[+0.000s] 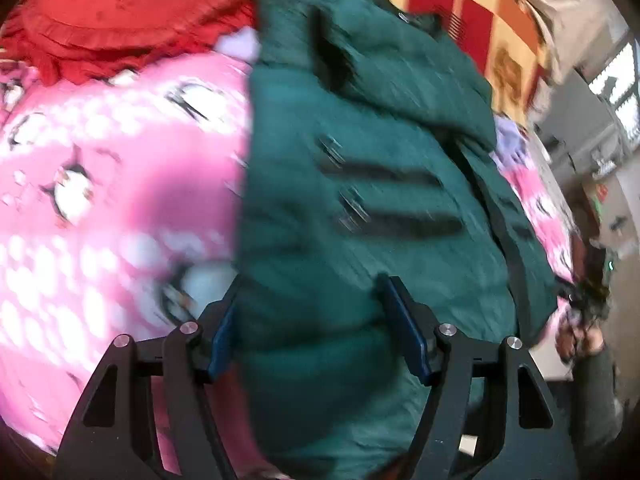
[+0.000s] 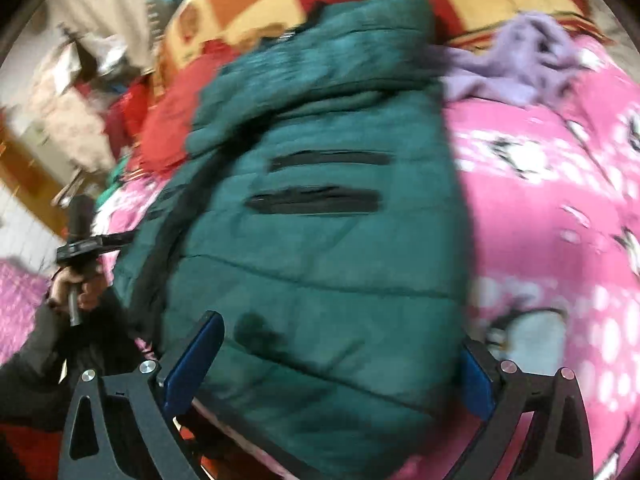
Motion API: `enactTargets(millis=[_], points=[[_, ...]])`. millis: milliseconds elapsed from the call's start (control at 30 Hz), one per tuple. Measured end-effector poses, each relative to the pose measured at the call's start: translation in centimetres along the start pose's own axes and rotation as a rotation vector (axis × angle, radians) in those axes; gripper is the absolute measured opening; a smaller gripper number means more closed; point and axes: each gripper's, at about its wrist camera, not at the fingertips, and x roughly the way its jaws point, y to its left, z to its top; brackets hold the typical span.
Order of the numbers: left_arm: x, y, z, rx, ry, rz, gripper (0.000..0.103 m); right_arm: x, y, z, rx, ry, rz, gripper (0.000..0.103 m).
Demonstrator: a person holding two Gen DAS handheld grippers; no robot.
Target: Fold large clothes
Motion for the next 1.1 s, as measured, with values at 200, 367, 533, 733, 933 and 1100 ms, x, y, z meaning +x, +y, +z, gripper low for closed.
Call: enactTargets(millis=[200, 367, 533, 733, 933, 1100], points=[[-0.1, 0.0, 0.5, -0.019, -0.038, -0.071, 0.076, 0.6, -1.3, 0.2, 0.068, -0.069, 0.037, 0.099], [-0.1, -0.4, 0.4, 0.006, -0.038, -0.078, 0.073, 0.8, -1.1, 0.5, 0.077, -0.115, 0.078, 0.086], [-0.2, 0.6, 0.4, -0.039, -0.045, -0.076, 0.063, 0.5, -2.7, 0.1, 0.146, -0.127, 0.064, 0.053], [-0.7, 0.6, 0.4, -0.032, -0.096, -0.042, 0.031, 1.3, -2.6, -0.2, 0.113, -0.084, -0.005, 0.048], [0.6, 0.5, 0.0, -0.048, -0.056, -0.064, 0.05, 1.4, -2.0, -0.4, 0.099, -0.092, -0.032, 0.048], [0.5, 0.2, 0.1, -0.048, -0.063, -0.071, 0.055, 1.0, -0.7, -0.3, 0.05, -0.089, -0.07, 0.035]])
